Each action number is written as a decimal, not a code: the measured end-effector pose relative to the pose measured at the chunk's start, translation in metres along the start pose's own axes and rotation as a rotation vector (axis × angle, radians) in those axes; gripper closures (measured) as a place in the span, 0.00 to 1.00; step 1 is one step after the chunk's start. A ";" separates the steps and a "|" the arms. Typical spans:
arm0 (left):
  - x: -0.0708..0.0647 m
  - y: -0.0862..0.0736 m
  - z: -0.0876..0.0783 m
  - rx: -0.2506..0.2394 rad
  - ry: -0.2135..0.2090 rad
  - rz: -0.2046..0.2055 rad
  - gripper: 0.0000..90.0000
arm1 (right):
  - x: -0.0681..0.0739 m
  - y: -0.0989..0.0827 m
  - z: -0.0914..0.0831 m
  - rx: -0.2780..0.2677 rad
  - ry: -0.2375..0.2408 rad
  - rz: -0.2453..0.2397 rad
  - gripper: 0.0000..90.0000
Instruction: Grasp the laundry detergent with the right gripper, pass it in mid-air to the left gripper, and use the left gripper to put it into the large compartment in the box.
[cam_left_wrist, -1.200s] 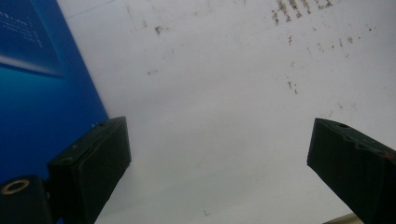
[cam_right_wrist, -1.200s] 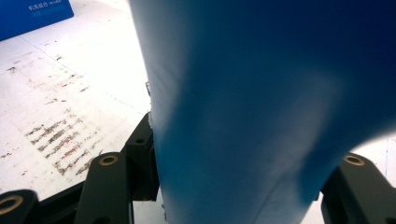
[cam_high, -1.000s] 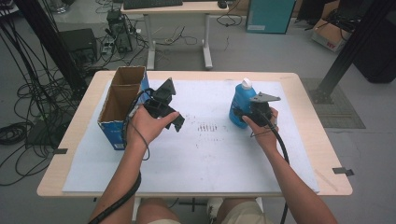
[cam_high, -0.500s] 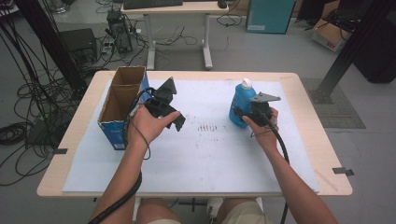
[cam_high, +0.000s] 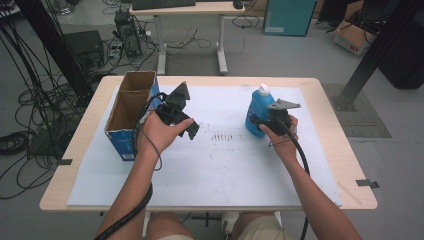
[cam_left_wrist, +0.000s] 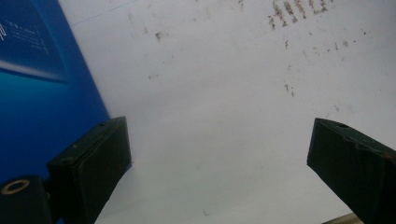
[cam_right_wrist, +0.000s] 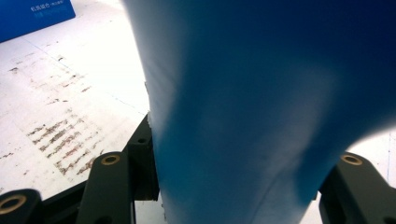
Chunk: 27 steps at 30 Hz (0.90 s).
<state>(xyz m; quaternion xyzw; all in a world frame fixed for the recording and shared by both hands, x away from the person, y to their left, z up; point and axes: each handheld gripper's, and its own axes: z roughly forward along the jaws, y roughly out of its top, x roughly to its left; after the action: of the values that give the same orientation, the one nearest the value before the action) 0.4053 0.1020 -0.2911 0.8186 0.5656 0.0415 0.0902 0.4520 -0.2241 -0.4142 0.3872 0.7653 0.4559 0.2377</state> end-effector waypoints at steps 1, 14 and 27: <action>0.000 0.000 0.000 0.001 0.001 -0.001 0.07 | 0.000 0.000 0.000 0.000 0.000 0.000 0.47; -0.001 0.001 -0.002 -0.003 0.005 0.002 0.07 | 0.000 0.000 0.000 -0.003 0.001 0.002 0.47; -0.001 0.000 -0.002 -0.003 0.006 0.002 0.07 | 0.000 -0.001 0.000 -0.007 0.001 0.003 0.47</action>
<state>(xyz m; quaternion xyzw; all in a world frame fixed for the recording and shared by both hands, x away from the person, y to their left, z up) 0.4048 0.1008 -0.2890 0.8190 0.5650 0.0449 0.0895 0.4518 -0.2242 -0.4148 0.3871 0.7634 0.4591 0.2379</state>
